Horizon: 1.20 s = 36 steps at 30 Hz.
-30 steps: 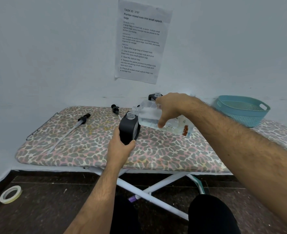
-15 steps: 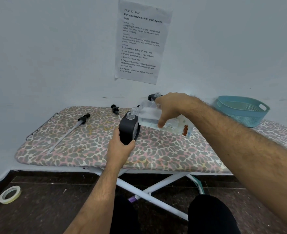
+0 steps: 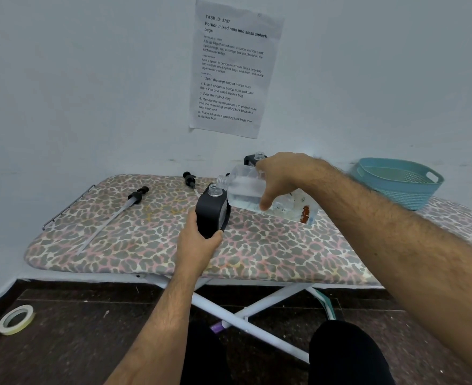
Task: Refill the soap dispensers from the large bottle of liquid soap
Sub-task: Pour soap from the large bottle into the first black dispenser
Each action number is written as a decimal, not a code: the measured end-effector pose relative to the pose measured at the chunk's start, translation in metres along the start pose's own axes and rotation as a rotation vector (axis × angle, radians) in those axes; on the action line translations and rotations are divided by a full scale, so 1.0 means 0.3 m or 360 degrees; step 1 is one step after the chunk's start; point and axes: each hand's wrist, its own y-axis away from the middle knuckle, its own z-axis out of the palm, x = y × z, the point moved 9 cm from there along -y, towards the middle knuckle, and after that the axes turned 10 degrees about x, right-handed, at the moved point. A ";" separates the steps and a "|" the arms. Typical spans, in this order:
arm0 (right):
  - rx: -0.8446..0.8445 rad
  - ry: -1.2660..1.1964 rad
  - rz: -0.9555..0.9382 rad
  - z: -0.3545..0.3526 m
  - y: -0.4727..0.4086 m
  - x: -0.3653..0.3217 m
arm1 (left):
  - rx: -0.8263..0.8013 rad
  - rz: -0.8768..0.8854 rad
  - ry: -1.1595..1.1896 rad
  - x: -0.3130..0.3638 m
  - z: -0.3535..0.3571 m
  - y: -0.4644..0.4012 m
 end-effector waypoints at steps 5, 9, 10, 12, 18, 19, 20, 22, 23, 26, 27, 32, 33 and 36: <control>0.0000 -0.0013 -0.0006 -0.001 0.004 -0.001 | 0.0000 0.0004 -0.0001 0.001 0.000 0.000; -0.0011 -0.0010 0.0004 0.000 0.005 -0.002 | 0.0005 -0.0002 0.0003 -0.003 -0.001 -0.001; -0.0015 -0.0011 0.0006 0.000 0.005 -0.001 | 0.0006 -0.0002 0.0002 -0.002 -0.001 -0.001; -0.0017 -0.0015 0.0011 0.000 0.004 0.000 | 0.0006 -0.0002 -0.0004 -0.002 -0.002 -0.001; -0.0016 -0.0016 0.0011 -0.001 0.005 0.000 | 0.0001 -0.0003 -0.0008 0.001 0.000 -0.001; -0.0014 -0.0018 0.0009 -0.001 0.005 0.000 | 0.0003 -0.0004 -0.0009 0.001 0.000 -0.002; -0.0013 -0.0022 0.0010 -0.001 0.005 0.000 | 0.0004 -0.0004 -0.0009 0.002 0.000 -0.002; -0.0016 -0.0028 0.0013 -0.001 0.004 0.000 | 0.0005 0.0000 -0.0009 0.002 -0.001 -0.001; -0.0019 -0.0025 0.0013 -0.001 0.004 0.000 | 0.0005 0.0004 -0.0008 0.002 -0.002 -0.001; -0.0022 -0.0021 0.0015 -0.001 0.005 0.000 | 0.0006 0.0012 -0.0006 0.003 -0.002 -0.001; -0.0022 -0.0023 0.0015 -0.001 0.005 0.001 | 0.0006 0.0010 -0.0008 0.002 -0.002 -0.001; -0.0015 -0.0024 0.0014 0.003 0.000 0.002 | 0.0004 0.0013 -0.0013 0.001 -0.002 -0.001; -0.0016 -0.0027 0.0014 0.003 0.000 0.001 | 0.0004 0.0012 -0.0013 0.001 -0.002 -0.002; -0.0013 -0.0027 0.0012 0.002 0.001 0.001 | 0.0003 0.0006 -0.0019 0.000 -0.002 -0.001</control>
